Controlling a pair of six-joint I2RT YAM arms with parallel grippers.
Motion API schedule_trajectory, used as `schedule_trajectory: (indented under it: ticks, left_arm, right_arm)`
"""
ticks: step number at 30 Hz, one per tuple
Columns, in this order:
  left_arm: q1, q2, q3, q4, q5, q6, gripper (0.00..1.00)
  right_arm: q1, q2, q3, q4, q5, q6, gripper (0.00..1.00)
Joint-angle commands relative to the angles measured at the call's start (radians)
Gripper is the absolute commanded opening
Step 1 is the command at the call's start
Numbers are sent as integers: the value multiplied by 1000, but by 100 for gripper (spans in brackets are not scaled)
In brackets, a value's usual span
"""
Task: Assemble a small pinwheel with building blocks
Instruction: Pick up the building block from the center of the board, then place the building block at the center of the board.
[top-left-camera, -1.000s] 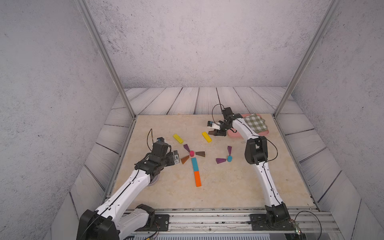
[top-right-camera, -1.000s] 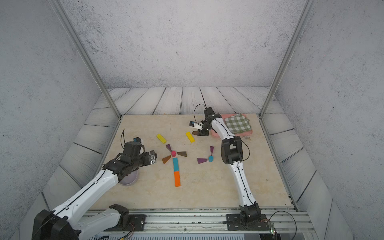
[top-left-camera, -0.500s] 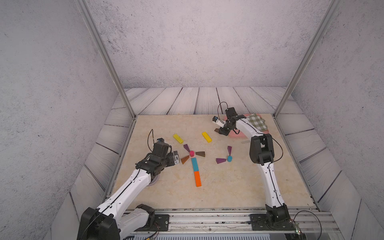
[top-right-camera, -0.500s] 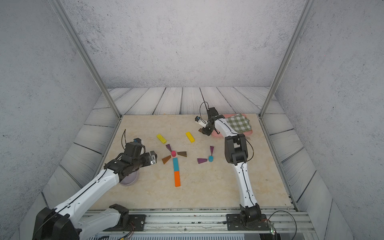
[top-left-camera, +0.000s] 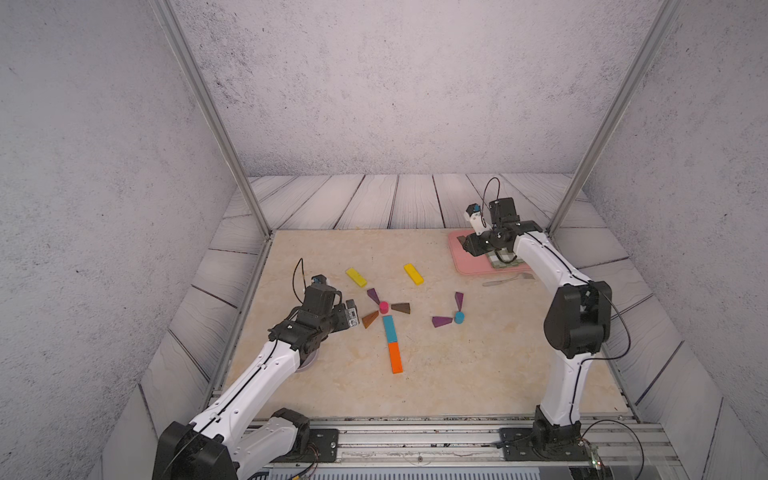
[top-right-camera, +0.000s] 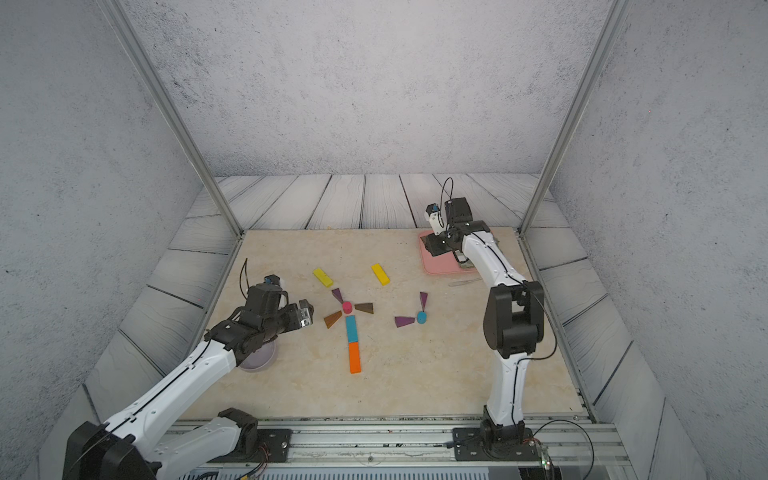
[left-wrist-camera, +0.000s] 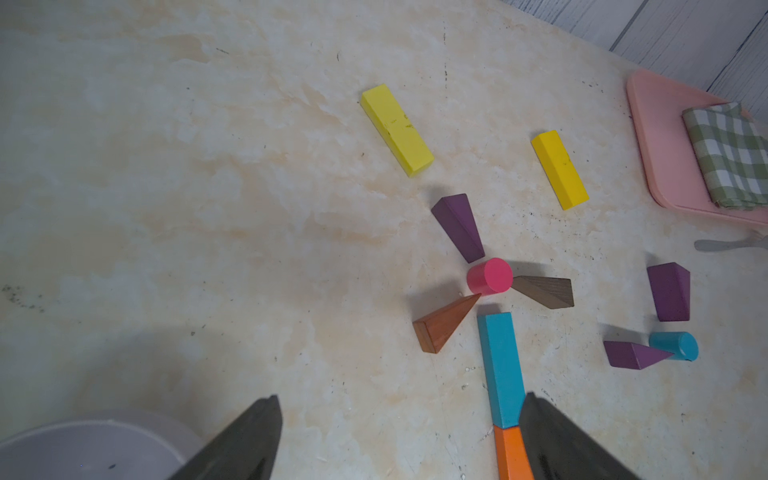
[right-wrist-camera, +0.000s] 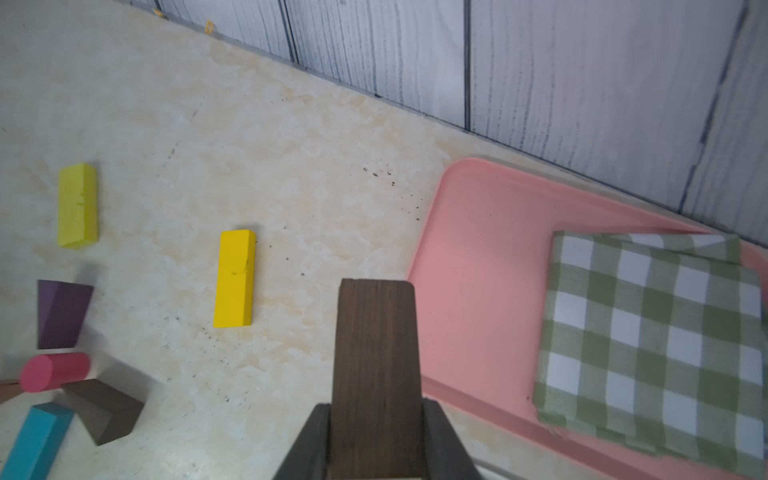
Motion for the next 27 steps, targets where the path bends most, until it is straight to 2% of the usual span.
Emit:
schedule_trajectory:
  ticks: [1, 10, 13, 15, 22, 24, 27]
  left_arm:
    - [7, -18, -17, 0, -13, -4, 96]
    - [6, -24, -26, 12, -7, -11, 96]
    - [6, -22, -33, 23, -5, -12, 96]
    - [6, -17, -32, 25, -4, -12, 96]
    - [6, -25, -36, 30, 3, -14, 96]
    - [6, -26, -38, 33, 5, -14, 96]
    - [7, -26, -41, 39, 15, -15, 96]
  right_arm:
    - [-2, -151, -120, -15, 1, 128, 13]
    - [-22, -421, -422, -44, -2, 295, 12]
    - [-72, -484, -482, -26, -75, 348, 12]
    - [-99, -504, -504, -30, -179, 377, 12]
    - [-103, -522, -606, -60, -454, 447, 12]
    - [-104, -545, -662, -35, -470, 485, 12]
    - [-100, -599, -731, -21, -421, 513, 12]
